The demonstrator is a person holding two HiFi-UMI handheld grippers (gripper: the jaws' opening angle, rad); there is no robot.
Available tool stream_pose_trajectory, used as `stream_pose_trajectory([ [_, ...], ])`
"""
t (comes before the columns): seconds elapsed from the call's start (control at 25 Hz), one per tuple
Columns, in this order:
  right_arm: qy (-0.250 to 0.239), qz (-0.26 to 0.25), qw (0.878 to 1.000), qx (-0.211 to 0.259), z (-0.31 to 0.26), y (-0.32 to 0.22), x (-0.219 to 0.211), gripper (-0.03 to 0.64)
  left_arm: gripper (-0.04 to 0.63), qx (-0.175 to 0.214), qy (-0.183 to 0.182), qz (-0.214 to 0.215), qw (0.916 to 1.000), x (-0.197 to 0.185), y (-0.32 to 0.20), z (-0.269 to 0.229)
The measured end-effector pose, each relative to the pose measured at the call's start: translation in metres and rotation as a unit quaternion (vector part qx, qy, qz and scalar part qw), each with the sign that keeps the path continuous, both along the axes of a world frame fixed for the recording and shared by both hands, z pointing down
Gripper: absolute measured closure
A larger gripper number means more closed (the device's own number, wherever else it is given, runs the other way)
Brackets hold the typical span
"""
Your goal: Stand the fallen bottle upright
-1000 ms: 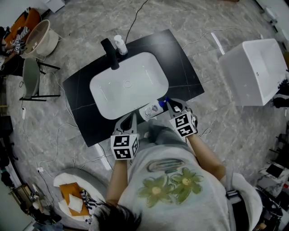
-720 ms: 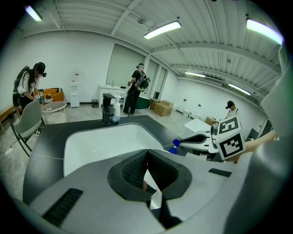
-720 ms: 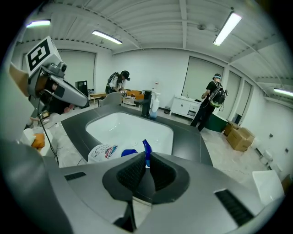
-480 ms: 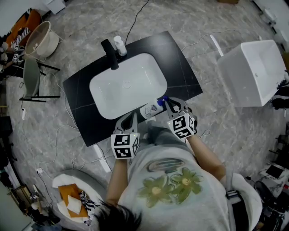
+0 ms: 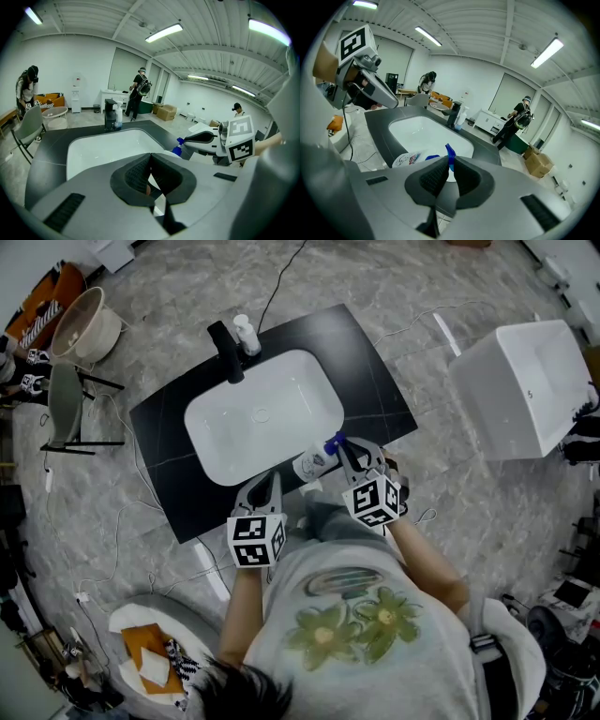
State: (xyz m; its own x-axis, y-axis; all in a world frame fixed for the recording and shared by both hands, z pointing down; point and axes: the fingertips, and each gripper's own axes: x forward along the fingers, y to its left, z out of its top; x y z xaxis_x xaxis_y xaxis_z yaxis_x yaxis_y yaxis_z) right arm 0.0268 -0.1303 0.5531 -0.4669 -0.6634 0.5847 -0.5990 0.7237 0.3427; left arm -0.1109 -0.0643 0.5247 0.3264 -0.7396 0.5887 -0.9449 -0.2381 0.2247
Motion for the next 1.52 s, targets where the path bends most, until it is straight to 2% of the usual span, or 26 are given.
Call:
stream_pose_trajectory([
  [0.72,0.063,-0.046,0.995,0.065,-0.019,0.011,-0.017,0.561,0.578,0.008,0.005,-0.002,1.0000,-0.006,0.013,-0.003],
  [1.28,0.113,-0.058,0.985,0.117,-0.028,0.016,-0.018,0.561,0.578,0.009,0.015,-0.005,0.9998,-0.008,0.021,-0.002],
  [1.52,0.146,-0.070,0.976,0.145,-0.029,0.017,-0.018,0.561,0.578,0.011,0.018,-0.003,0.9998,-0.006,0.020,-0.001],
])
